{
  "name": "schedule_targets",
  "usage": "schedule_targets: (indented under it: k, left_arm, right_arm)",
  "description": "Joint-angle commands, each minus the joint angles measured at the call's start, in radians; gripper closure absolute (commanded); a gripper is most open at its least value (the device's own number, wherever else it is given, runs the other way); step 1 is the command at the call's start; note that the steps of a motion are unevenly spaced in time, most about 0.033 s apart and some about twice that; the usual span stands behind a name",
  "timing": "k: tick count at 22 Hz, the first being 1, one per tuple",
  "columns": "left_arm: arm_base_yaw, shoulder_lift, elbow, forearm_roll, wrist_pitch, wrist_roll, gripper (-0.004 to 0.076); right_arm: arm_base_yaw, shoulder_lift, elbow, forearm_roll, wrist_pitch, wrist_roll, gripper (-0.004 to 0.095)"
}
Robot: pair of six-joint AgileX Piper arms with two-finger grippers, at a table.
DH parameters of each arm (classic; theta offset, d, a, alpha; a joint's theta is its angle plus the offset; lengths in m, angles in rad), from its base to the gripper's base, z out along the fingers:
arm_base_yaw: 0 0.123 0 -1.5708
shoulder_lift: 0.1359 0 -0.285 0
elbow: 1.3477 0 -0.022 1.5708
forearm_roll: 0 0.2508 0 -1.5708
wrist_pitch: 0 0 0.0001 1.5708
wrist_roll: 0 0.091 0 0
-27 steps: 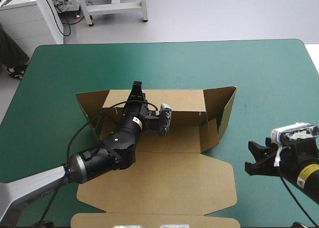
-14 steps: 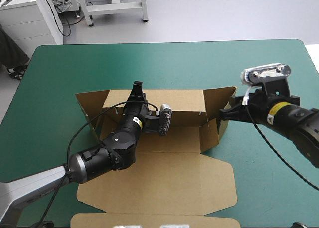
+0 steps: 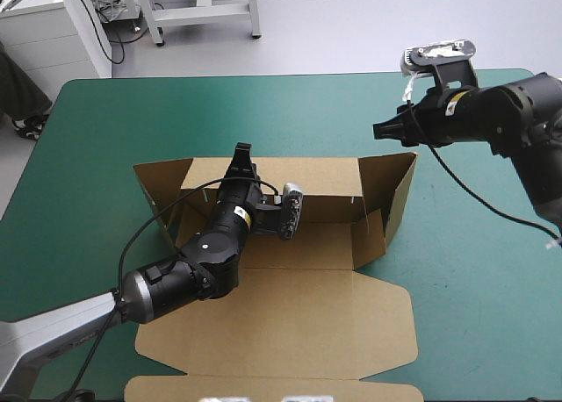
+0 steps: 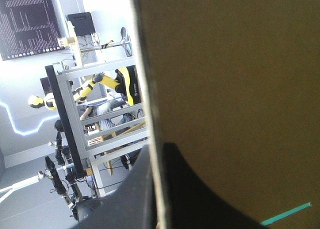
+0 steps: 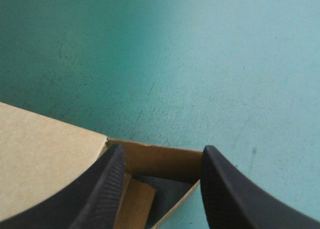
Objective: Fold the box
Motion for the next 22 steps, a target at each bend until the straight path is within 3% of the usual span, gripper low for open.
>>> schedule_targets:
  k: [1, 8, 11, 16, 22]
  left_arm:
    - [-0.007, -0.022, -0.012, -0.014, -0.023, 0.001, 0.0731]
    - [-0.007, -0.022, -0.012, -0.014, -0.026, 0.001, 0.0731]
    - [-0.007, -0.022, -0.012, -0.014, -0.026, 0.0, 0.0731]
    - [-0.007, -0.022, -0.012, -0.014, -0.026, -0.02, 0.0731]
    - [-0.007, -0.022, -0.012, -0.012, -0.033, -0.03, 0.0731]
  right_arm:
    - [-0.066, 0.041, -0.062, 0.089, -0.042, -0.111, 0.0473]
    - [-0.1, 0.313, -0.193, 0.152, -0.04, -0.296, 0.0473]
    - [-0.1, 0.392, -0.263, 0.183, 0.073, -0.341, 0.0486]
    - [-0.1, 0.386, -0.264, 0.194, 0.107, -0.337, 0.0548]
    - [-0.1, 0.37, -0.264, 0.207, 0.107, -0.337, 0.0551]
